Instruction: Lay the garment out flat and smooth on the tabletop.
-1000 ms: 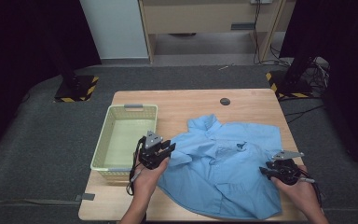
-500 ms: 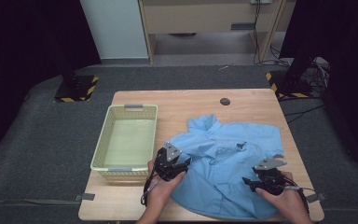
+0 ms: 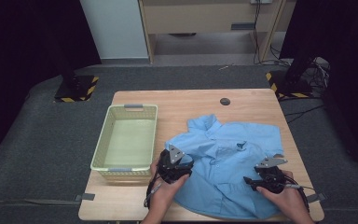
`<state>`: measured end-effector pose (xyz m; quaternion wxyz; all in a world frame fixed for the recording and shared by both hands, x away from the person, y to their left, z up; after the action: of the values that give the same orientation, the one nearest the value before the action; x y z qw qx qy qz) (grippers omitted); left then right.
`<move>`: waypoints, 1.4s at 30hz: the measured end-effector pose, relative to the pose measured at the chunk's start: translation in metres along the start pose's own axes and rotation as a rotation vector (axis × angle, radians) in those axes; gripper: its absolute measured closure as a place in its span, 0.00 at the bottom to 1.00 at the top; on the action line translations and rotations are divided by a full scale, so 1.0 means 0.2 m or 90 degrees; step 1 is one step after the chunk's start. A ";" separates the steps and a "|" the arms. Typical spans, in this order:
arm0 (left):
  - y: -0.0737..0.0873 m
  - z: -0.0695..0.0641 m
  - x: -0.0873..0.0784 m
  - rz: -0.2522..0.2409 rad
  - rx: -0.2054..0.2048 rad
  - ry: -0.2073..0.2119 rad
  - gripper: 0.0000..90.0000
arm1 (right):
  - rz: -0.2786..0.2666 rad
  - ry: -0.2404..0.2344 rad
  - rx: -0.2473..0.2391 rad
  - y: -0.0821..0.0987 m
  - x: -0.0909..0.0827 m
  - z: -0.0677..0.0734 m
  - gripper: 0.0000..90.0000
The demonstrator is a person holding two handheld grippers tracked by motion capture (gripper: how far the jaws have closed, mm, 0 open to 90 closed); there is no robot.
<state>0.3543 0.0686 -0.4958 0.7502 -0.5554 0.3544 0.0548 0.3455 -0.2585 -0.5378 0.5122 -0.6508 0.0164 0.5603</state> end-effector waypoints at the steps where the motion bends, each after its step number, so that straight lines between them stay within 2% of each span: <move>1: 0.00 -0.02 0.01 0.004 0.004 0.007 0.34 | -0.002 0.003 0.003 0.00 0.00 -0.01 0.39; 8: 0.07 -0.16 0.14 0.060 0.039 0.056 0.39 | -0.013 0.007 0.010 0.00 -0.01 -0.06 0.40; 11: 0.07 -0.19 0.19 0.077 0.031 0.082 0.40 | -0.014 0.007 0.009 0.00 -0.01 -0.07 0.40; 13: 0.08 -0.22 0.22 0.086 0.037 0.088 0.41 | -0.014 0.006 0.007 0.01 -0.01 -0.08 0.40; 16: 0.07 -0.26 0.24 0.079 0.060 0.077 0.40 | -0.013 0.006 0.009 0.01 -0.02 -0.09 0.40; 18: 0.06 -0.27 0.25 0.077 0.054 0.082 0.42 | -0.010 0.006 0.007 0.02 -0.03 -0.11 0.41; 21: 0.05 -0.30 0.26 0.067 0.063 0.082 0.43 | -0.009 0.009 0.011 0.03 -0.05 -0.13 0.41; 28: 0.03 -0.37 0.29 0.049 0.073 0.096 0.44 | 0.002 0.037 0.044 0.06 -0.10 -0.19 0.43; 30: 0.02 -0.39 0.30 0.045 0.073 0.098 0.44 | -0.002 0.051 0.044 0.05 -0.11 -0.16 0.44; 33: 0.00 -0.42 0.32 0.042 0.077 0.101 0.44 | -0.037 0.020 0.037 0.01 -0.09 -0.07 0.38; 36: -0.01 -0.43 0.33 0.045 0.080 0.103 0.45 | -0.023 0.014 -0.001 -0.03 -0.03 0.00 0.34; 39: -0.03 -0.46 0.36 0.041 0.081 0.108 0.45 | 0.002 0.012 -0.006 -0.02 0.03 0.01 0.31; 40: -0.03 -0.47 0.36 0.037 0.085 0.112 0.45 | -0.007 0.005 0.005 -0.02 0.03 0.01 0.31; 42: -0.04 -0.48 0.37 0.035 0.088 0.118 0.45 | -0.011 0.005 0.007 -0.01 0.03 -0.01 0.31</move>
<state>0.3674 -0.0409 -0.5461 0.7489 -0.4953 0.4402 -0.0007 0.3501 -0.2555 -0.5401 0.5206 -0.6502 0.0163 0.5532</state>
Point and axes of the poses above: each handheld gripper's, and its own axes: x roughly forward along the jaws, y roughly out of its underside, z roughly to its left, the point moved 2 cm from there along x, roughly forward along the jaws, and after that the axes turned 11 degrees about -y, right-handed, at the moved point
